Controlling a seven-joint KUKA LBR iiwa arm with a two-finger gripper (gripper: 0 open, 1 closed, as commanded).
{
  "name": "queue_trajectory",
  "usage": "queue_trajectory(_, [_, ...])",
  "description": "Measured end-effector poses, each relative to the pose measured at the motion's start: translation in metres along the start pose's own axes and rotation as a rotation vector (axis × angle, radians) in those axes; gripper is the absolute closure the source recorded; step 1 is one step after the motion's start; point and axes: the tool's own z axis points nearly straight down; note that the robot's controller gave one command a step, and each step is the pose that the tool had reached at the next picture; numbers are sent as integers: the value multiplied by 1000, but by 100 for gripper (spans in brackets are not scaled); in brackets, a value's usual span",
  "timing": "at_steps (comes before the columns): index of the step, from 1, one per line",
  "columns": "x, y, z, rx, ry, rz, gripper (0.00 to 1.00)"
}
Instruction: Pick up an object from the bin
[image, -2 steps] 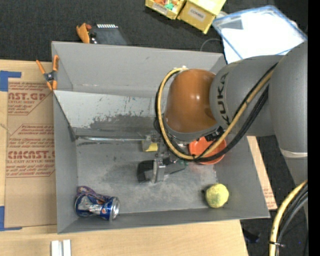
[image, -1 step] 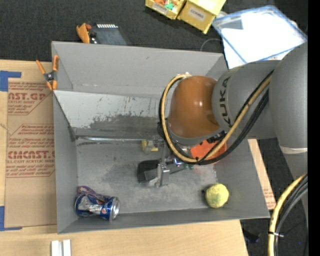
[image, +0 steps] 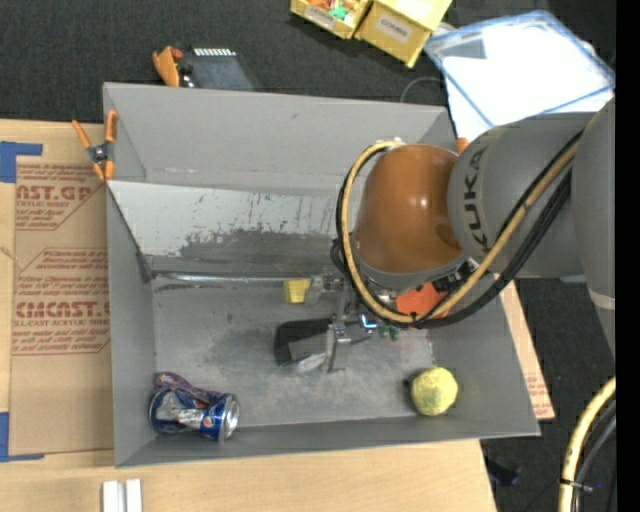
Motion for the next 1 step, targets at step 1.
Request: queue_trajectory(1, [-13,-22,76,-1,1,13,0])
